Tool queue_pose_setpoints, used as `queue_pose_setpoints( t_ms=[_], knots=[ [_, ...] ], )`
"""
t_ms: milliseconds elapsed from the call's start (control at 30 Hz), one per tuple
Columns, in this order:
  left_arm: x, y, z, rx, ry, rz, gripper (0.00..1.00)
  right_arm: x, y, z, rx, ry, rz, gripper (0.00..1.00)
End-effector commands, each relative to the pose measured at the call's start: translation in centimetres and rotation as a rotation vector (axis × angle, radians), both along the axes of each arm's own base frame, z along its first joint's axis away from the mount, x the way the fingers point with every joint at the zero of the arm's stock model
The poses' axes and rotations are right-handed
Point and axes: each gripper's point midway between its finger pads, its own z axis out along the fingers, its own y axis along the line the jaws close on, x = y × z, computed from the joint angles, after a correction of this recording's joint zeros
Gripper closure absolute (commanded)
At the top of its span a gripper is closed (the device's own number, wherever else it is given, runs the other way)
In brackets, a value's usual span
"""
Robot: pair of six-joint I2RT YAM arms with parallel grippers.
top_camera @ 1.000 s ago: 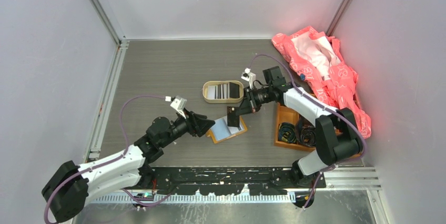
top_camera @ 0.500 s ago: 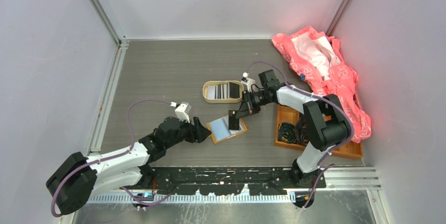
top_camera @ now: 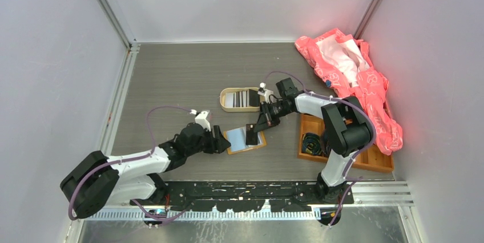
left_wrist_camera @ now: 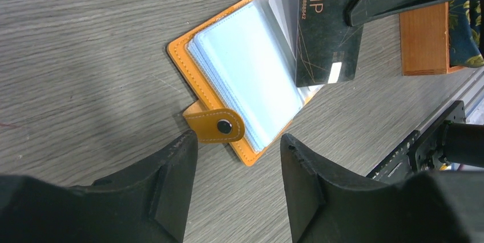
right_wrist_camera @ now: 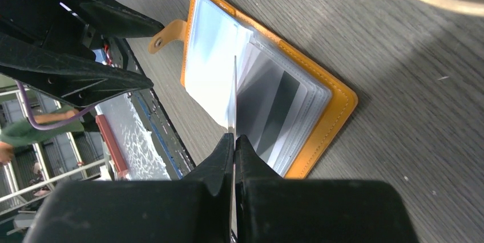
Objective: Put the credit cards into the card holder
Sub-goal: Insert the credit card into the card holder.
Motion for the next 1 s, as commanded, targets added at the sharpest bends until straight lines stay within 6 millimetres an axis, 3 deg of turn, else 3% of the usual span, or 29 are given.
queue_pose_setpoints(
  t_ms=[0, 467, 833, 967],
  knots=[
    [1.3, -1.2, 1.4, -0.012, -0.016, 0.011, 0.45, 0.6, 1.0, 1.2, 0.049, -0.010, 0.011, 0.99],
    [2.5, -1.2, -0.8, 0.105, 0.034, 0.030, 0.56, 0.8, 1.5, 0.7, 0.067, 0.050, -0.035, 0.99],
    [2.2, -1.2, -0.9, 0.123, 0.041, 0.005, 0.50, 1.2, 0.9, -1.0, 0.005, 0.073, -0.092, 0.99],
    [2.2, -1.2, -1.4, 0.138, 0.055, 0.001, 0.52, 0.7, 1.0, -1.6, 0.007, 0.109, -0.086, 0.99]
  ],
)
